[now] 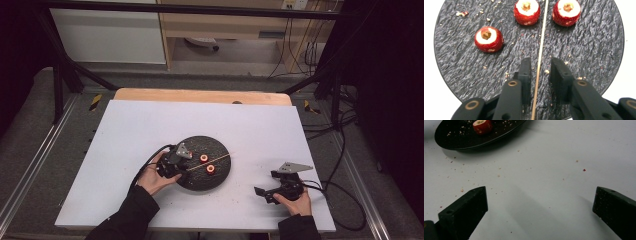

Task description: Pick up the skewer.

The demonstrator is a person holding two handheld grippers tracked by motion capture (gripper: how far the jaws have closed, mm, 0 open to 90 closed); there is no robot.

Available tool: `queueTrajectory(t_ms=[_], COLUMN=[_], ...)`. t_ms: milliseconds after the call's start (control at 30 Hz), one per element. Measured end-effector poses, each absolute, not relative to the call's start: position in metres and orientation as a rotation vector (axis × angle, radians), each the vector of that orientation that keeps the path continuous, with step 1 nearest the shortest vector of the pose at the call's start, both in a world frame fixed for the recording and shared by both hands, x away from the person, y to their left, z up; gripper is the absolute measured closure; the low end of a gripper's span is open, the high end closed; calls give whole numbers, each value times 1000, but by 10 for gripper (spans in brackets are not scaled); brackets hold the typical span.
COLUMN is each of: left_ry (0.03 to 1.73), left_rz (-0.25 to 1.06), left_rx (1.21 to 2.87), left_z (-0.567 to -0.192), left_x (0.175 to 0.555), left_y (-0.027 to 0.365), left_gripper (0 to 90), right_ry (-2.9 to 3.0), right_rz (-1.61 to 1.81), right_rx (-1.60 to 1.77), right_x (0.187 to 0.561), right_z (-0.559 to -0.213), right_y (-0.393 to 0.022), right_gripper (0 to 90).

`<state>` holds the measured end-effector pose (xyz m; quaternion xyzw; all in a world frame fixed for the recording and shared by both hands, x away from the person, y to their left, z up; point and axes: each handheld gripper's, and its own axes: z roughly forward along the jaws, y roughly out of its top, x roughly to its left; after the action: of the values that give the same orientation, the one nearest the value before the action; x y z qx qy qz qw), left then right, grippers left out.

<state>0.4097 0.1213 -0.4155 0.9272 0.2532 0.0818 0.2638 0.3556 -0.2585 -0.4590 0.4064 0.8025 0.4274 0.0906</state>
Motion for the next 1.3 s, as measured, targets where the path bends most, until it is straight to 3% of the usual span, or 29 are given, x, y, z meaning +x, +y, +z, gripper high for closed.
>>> queueTrajectory(t_ms=[467, 1300], left_ry=[674, 673], left_rz=[226, 273], left_rx=[2552, 2541], left_z=[-418, -415], left_x=[411, 405], left_y=[118, 119], left_gripper=[842, 880], right_ry=[2387, 2387], right_rz=[1272, 1271], right_rx=[1208, 1209], right_x=[356, 356], right_z=[-459, -459], right_y=[-258, -258], right_gripper=[7, 7])
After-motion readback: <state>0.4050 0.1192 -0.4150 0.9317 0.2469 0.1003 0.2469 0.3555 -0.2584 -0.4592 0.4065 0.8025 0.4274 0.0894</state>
